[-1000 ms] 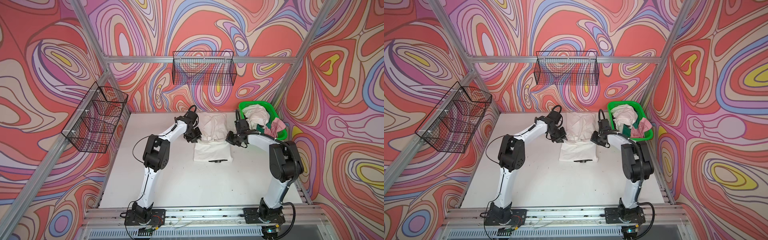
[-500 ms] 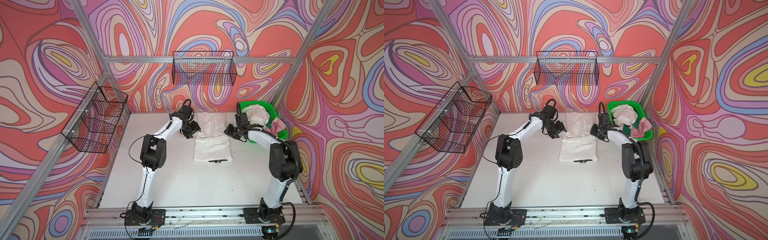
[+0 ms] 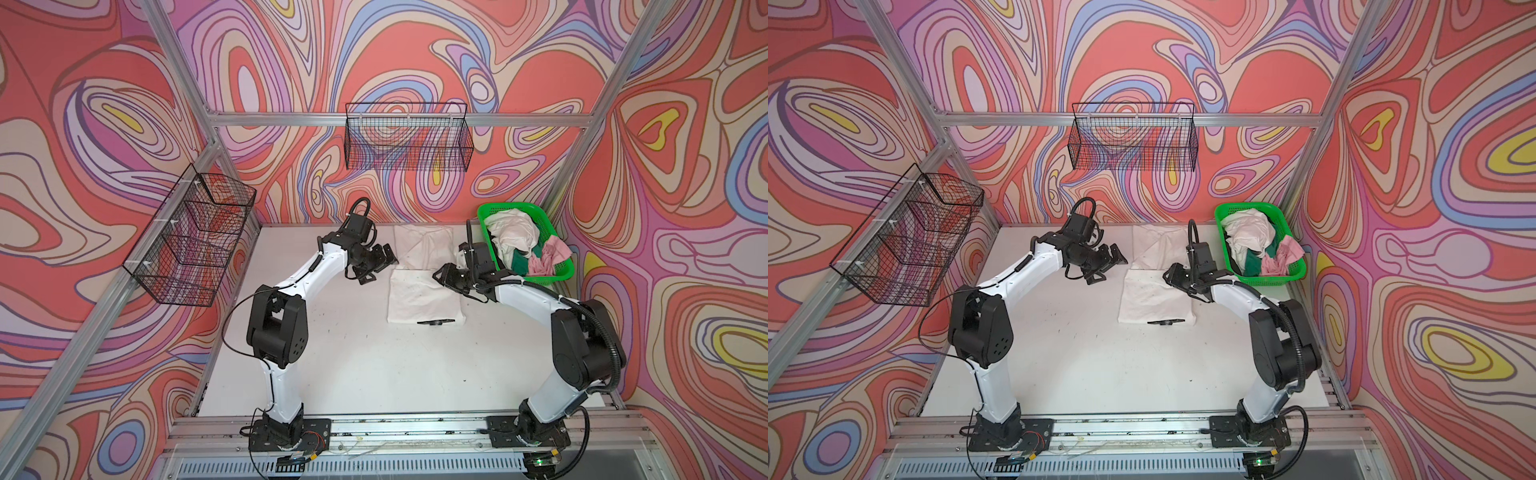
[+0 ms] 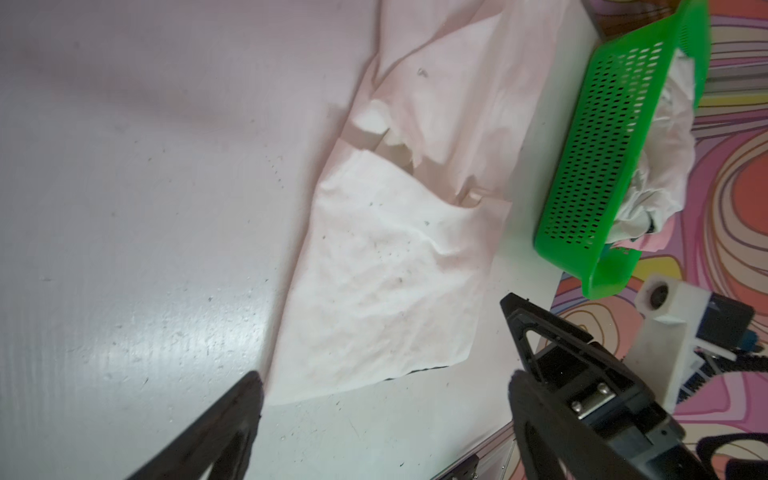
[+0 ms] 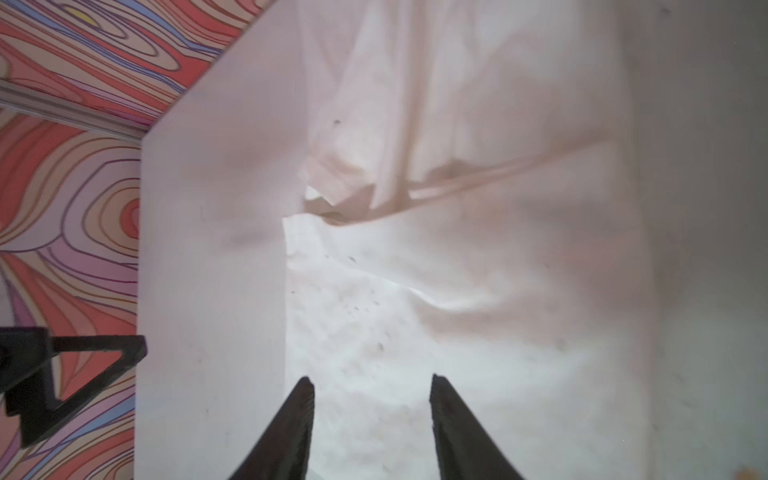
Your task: Fold and stack the t-shirts
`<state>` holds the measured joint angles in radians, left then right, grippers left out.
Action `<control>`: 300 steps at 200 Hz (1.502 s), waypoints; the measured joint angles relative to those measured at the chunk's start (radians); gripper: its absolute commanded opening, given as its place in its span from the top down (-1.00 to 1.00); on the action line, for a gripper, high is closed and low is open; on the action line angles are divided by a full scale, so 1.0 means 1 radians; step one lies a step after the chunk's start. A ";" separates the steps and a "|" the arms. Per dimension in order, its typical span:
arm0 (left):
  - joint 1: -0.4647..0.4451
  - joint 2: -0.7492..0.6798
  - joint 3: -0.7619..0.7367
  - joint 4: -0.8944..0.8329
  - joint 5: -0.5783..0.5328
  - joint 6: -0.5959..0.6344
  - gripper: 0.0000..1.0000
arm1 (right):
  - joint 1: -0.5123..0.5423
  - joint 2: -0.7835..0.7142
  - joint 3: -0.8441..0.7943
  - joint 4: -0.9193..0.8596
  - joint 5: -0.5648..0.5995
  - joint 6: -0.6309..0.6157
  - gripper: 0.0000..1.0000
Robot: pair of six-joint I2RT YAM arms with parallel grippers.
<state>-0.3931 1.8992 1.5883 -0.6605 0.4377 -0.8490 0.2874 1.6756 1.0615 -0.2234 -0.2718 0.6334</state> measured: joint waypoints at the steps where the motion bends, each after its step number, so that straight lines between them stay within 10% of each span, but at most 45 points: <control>1: 0.000 -0.003 -0.012 0.002 0.000 0.001 -0.92 | -0.001 -0.002 -0.003 -0.005 0.004 -0.001 -0.02; 107: -0.099 -0.062 -0.387 0.117 0.068 -0.009 -0.72 | -0.013 -0.172 -0.237 -0.203 0.115 -0.026 -0.38; 260: -0.119 0.060 -0.328 0.177 0.076 -0.023 0.21 | -0.013 -0.094 -0.291 -0.070 0.090 0.034 0.38; 300: -0.128 0.075 -0.327 0.196 0.081 -0.027 0.68 | -0.013 -0.089 -0.317 -0.016 0.067 0.031 0.86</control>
<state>-0.5213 1.9739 1.2610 -0.4648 0.5186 -0.8761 0.2741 1.5871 0.7444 -0.2390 -0.2050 0.6643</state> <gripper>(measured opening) 0.245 0.138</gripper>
